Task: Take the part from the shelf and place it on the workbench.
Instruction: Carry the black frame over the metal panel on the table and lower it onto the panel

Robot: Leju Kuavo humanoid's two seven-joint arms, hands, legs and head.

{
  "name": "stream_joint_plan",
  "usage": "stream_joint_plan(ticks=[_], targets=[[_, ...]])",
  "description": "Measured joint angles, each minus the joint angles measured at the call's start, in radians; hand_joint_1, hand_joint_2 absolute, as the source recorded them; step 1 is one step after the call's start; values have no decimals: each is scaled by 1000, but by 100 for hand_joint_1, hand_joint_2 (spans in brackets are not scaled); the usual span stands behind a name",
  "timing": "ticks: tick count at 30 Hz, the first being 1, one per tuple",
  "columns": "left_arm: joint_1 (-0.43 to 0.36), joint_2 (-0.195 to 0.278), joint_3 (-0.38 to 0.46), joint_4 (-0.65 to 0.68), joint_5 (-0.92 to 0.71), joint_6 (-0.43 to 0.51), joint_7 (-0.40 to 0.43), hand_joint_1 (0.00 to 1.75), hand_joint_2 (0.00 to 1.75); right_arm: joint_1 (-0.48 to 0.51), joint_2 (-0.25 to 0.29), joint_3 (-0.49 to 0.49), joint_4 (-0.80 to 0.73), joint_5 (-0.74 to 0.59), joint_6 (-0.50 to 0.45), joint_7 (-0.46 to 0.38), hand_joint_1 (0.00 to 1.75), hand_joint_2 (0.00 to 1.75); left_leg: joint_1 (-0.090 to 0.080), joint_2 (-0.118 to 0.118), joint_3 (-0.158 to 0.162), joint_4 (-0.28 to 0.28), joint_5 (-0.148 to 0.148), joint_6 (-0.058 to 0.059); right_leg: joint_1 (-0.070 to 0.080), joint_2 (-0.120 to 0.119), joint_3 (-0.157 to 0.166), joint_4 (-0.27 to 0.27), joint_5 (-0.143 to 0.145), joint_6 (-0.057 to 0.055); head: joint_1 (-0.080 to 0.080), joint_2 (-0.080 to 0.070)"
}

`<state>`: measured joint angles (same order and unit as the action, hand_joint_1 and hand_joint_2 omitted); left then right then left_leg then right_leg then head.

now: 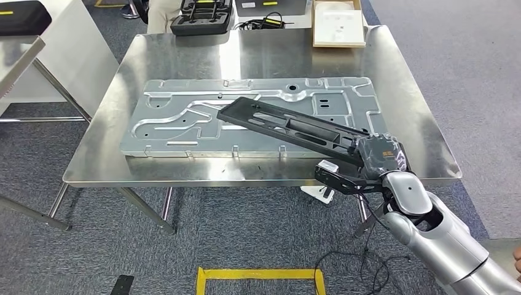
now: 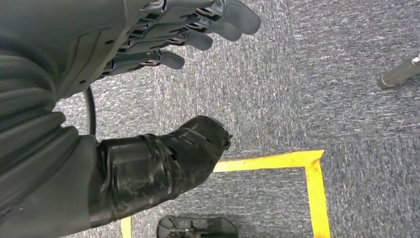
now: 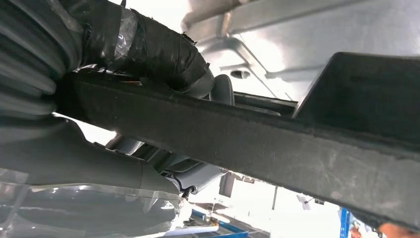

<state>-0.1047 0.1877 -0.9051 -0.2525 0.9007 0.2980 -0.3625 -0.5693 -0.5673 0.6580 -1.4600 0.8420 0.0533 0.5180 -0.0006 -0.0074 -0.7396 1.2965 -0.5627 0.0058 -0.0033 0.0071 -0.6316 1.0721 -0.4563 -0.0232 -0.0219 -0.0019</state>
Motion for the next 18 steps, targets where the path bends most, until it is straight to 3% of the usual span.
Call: stream_joint_plan(ticks=[2, 4, 6, 9, 12, 14, 15, 17, 18], targets=[[-1, 2, 0, 0, 0, -3, -1, 0, 175, -1, 0, 1, 12, 0, -1, 0, 175, 175, -7, 0, 62, -128, 65, 18, 4, 1, 4, -1, -1, -1, 0, 0], [-2, 4, 1, 0, 0, -9, -6, 0, 175, -3, 0, 2, 24, 2, -2, 2, 175, 175, -16, 1, 113, -232, 98, 32, 4, 1, 5, -3, -1, 1, 1, 0], [-3, 6, 2, 0, 0, -14, -12, 0, 175, -4, 0, 2, 37, 6, -5, 6, 175, 175, -21, 1, 125, -257, 100, 36, 1, 0, 5, -7, 2, 8, 1, 0], [-2, 7, 2, 0, 1, -16, -19, 0, 175, -1, -7, 1, 54, 18, -10, 18, 175, 175, -13, 4, 146, -297, 119, 40, 5, -1, 0, 4, -11, 24, 3, 0], [-1, 6, 2, 0, 2, -18, -25, 0, 175, 3, -20, -5, 68, 28, -23, 38, 175, 175, -7, 6, 158, -316, 128, 44, 0, -2, -67, 151, -84, 37, 4, 0], [0, 4, 3, 0, 3, -21, -32, 0, 175, 11, -27, -13, 75, 33, -31, 50, 175, 175, -5, 6, 158, -313, 126, 43, -10, -3, -108, 229, -101, 48, 4, 0], [0, 4, 3, 0, 3, -23, -34, 0, 175, 15, -31, -17, 77, 36, -36, 53, 175, 175, -2, 6, 158, -308, 122, 40, -15, -3, -103, 216, -83, 54, 4, 0], [1, 3, 3, 0, 3, -28, -36, 0, 175, 22, -36, -28, 79, 44, -54, 55, 175, 175, 5, 5, 155, -289, 110, 28, -27, -4, -52, 108, -23, 69, 5, 0], [0, 4, 3, 0, 2, -31, -36, 0, 175, 23, -37, -34, 78, 53, -71, 54, 175, 175, 6, 4, 149, -274, 101, 21, -30, -3, -26, 54, -4, 71, 5, 0]])
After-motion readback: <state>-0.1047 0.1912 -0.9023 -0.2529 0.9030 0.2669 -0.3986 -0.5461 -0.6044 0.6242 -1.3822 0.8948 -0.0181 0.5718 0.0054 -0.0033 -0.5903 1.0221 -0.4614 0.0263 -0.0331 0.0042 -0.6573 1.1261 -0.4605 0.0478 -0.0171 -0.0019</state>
